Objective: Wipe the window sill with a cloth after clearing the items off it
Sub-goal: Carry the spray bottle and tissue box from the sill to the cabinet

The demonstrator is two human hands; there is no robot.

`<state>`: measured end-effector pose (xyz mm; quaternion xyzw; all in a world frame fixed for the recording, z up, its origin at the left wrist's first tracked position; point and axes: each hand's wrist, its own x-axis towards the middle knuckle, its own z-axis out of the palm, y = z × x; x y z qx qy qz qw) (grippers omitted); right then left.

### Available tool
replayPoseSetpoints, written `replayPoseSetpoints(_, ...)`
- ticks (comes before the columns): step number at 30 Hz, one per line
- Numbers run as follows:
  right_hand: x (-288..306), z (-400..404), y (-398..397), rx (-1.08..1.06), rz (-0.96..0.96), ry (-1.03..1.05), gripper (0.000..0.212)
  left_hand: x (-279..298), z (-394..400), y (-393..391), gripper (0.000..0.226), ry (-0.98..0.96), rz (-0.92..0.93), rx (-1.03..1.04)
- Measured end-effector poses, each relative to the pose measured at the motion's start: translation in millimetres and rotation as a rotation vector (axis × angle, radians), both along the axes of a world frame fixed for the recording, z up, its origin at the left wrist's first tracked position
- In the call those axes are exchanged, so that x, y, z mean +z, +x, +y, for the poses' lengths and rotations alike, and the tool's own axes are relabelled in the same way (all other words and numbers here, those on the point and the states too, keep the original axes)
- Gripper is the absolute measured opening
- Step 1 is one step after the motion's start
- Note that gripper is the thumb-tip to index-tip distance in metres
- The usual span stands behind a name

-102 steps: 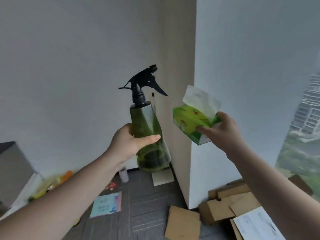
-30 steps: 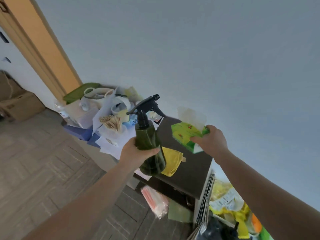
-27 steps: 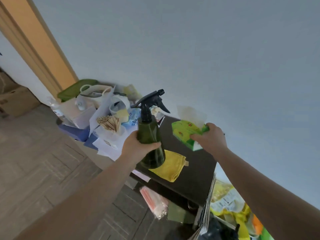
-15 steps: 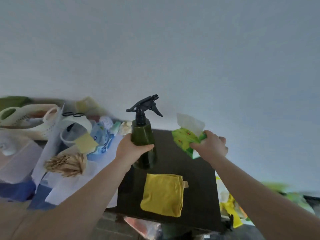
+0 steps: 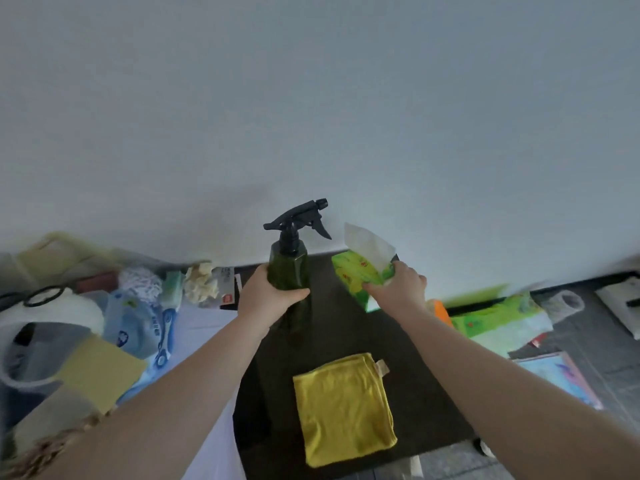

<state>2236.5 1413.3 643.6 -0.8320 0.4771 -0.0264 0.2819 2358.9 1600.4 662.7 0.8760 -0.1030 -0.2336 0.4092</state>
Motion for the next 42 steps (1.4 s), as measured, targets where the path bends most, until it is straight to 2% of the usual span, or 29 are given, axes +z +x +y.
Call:
replayPoseSetpoints(4,-11.7,4.1,12.6,-0.039,0.018,-0.016,0.062,-15.2,-7.0,12.8,0.070,-0.057,0.040,0.006)
replayPoseSetpoints(11,-29.6,9.7,33.0,-0.101,-0.040,-0.008,0.072,-36.8,-11.7,39.3,0.067,-0.093,0.001,0.063)
replayPoseSetpoints(14,-36.5,8.7,39.5,-0.127,-0.073,-0.006,0.068,-44.3,-12.9,47.7,0.065,-0.092,-0.018,0.078)
replayPoseSetpoints(20,-46.5,12.5,40.0,-0.094,0.056,-0.012,0.050,-51.0,-18.8,50.2,0.067,-0.059,-0.055,0.062)
replayPoseSetpoints(28,-58.2,14.6,39.0,-0.108,0.074,0.020,0.051,-51.7,-22.9,45.7,0.067,-0.044,-0.079,0.033)
replayPoseSetpoints(30,-60.5,16.6,34.8,-0.083,0.081,0.027,0.050,-51.7,-19.8,44.1,0.073,0.002,-0.096,0.008)
replayPoseSetpoints(33,-55.7,16.2,27.8,-0.023,0.127,0.037,0.047,-48.4,-15.1,39.2,0.084,0.168,-0.048,-0.027)
replayPoseSetpoints(34,-52.1,15.6,25.3,-0.002,0.151,0.036,0.046,-46.6,-13.5,37.4,0.077,0.235,-0.022,-0.067)
replayPoseSetpoints(36,-42.7,14.0,18.3,0.029,0.173,0.037,0.046,-35.3,-11.8,29.3,0.050,0.341,0.023,-0.186)
replayPoseSetpoints(39,-28.7,9.2,10.4,0.076,0.195,0.043,0.046,-18.7,-13.1,16.7,0.022,0.424,0.042,-0.329)
replayPoseSetpoints(42,-11.9,-0.4,-9.3,0.138,0.197,0.031,0.039,-6.0,-19.2,-2.2,0.037,0.473,0.040,-0.389)
